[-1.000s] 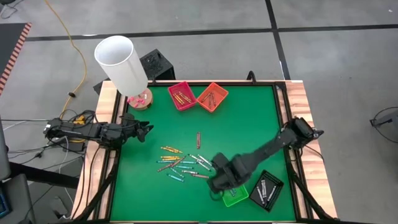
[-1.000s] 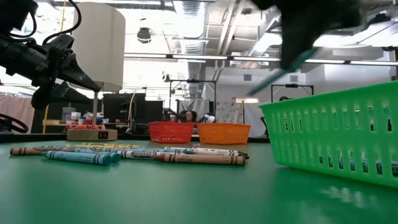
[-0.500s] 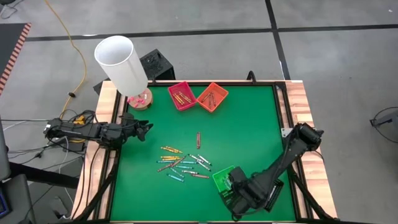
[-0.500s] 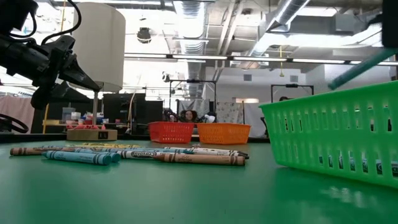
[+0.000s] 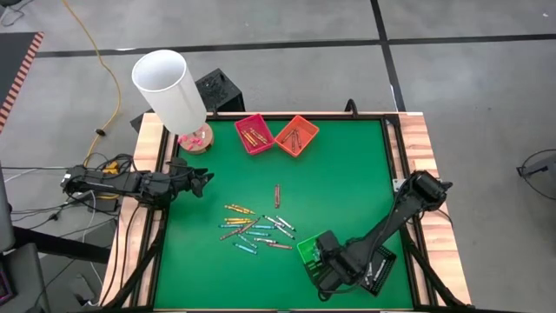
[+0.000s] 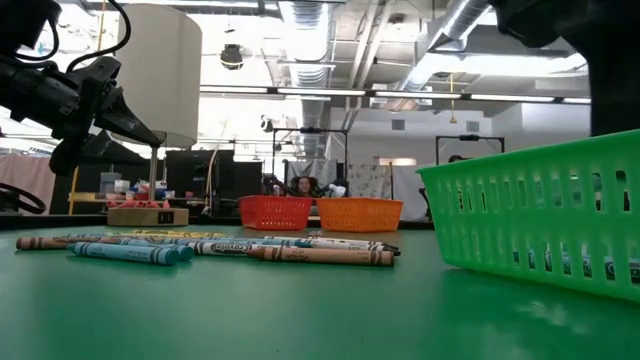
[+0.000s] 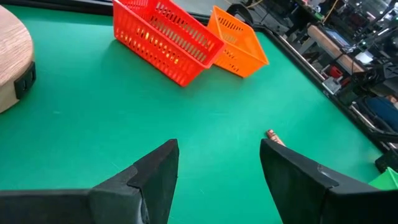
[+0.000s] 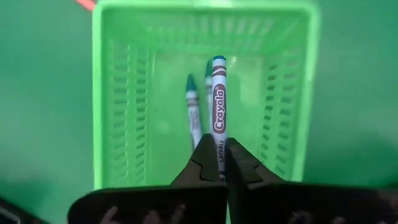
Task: Sort crayons
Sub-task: Put the green crayon into the green bin, then put the brown crayon into the orange bin
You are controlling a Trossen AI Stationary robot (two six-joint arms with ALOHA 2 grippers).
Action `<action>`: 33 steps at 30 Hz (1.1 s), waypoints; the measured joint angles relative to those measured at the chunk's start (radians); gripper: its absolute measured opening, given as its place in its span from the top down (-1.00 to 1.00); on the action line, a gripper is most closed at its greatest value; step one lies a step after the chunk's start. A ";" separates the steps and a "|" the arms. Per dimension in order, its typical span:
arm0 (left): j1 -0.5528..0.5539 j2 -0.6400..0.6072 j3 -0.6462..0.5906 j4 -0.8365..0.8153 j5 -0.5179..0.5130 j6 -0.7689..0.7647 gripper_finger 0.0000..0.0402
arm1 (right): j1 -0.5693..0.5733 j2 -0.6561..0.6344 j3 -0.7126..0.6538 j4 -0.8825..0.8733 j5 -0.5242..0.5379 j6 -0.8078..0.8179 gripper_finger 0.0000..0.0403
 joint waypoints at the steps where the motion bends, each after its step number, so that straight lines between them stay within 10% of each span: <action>1: 0.000 0.000 0.000 0.000 0.000 0.000 -0.07 | 0.000 0.000 -0.008 0.019 -0.009 -0.010 0.94; 25: 0.000 0.000 0.000 0.000 0.013 -0.008 -0.07 | -0.099 -0.004 0.199 -0.153 -0.268 -0.385 0.66; 33: 0.000 0.000 0.000 0.000 0.029 -0.010 -0.07 | -0.219 -0.004 0.316 -0.223 0.073 -0.570 0.66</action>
